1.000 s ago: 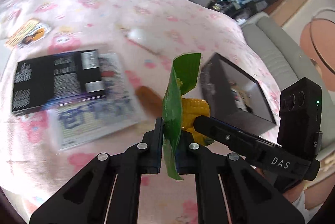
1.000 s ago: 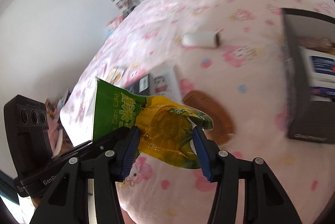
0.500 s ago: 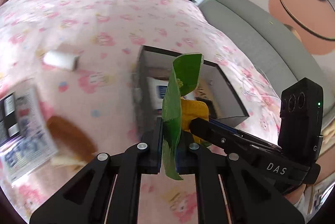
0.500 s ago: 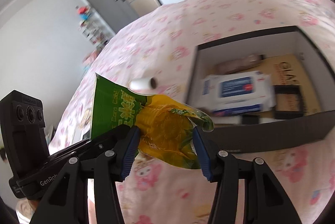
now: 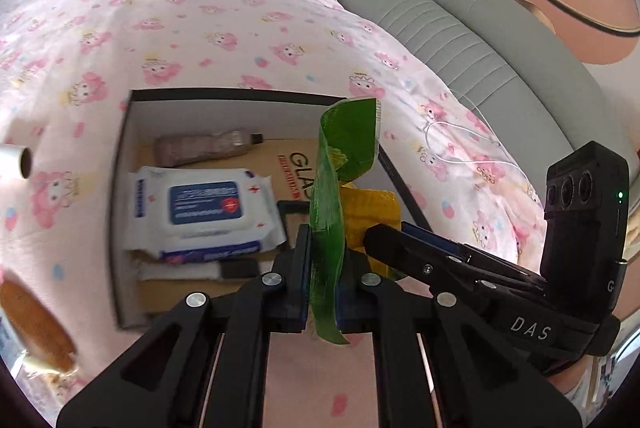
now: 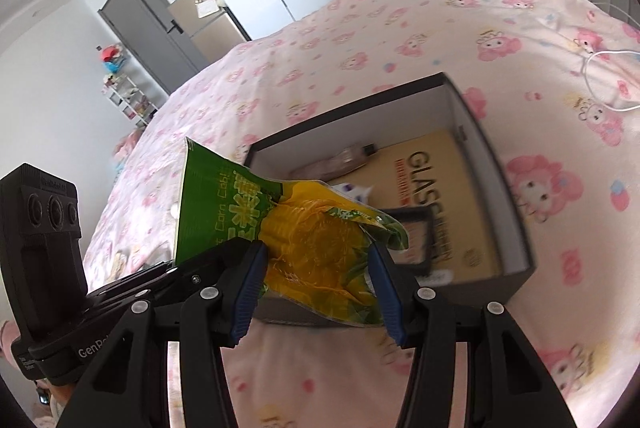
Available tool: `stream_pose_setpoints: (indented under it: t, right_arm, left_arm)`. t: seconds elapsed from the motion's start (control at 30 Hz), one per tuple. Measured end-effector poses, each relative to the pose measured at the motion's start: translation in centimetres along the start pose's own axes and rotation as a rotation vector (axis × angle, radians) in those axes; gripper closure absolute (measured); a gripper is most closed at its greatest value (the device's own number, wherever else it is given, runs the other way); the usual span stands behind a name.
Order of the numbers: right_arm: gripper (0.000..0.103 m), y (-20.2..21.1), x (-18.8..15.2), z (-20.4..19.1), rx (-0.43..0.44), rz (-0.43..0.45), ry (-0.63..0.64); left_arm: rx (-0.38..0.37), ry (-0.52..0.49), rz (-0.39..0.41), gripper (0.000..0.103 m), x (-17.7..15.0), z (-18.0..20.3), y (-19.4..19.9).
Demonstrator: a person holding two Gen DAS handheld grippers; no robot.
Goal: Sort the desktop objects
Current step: 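Carry the snack bag with both grippers over the DAPHNE box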
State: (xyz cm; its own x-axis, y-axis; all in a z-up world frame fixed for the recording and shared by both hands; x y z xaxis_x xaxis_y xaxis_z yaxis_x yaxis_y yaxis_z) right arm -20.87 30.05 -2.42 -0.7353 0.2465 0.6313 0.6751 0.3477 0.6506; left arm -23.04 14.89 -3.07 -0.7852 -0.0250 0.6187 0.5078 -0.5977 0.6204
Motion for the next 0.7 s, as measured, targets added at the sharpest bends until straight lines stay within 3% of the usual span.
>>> stream_pose_setpoints:
  t: [0.47,0.7]
  right_arm:
    - [0.055,-6.8,6.6,4.3,-0.095,-0.115,0.063]
    - [0.056,-10.9,8.0,6.3,-0.175,-0.207,0.037]
  left_arm:
    - [0.036,0.043,-0.079,0.099,4.9,-1.4,-9.8]
    - [0.062,0.166,-0.176,0.100,5.5,-4.3,-15.5]
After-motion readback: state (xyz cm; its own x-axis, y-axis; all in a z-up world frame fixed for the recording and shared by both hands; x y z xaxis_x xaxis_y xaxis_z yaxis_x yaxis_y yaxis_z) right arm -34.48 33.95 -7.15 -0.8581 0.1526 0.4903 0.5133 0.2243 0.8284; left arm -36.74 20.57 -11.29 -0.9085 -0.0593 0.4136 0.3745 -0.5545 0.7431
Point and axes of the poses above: each gripper's, at about its wrist camera, not at the fingertips, and y roughly against the way its jaws point, z to its right, x to its top, the point moved 1 cm from there along -y, roughly the way its jaws point, and after that the axes turned 6 degrees about z, right-handed, at the moved point
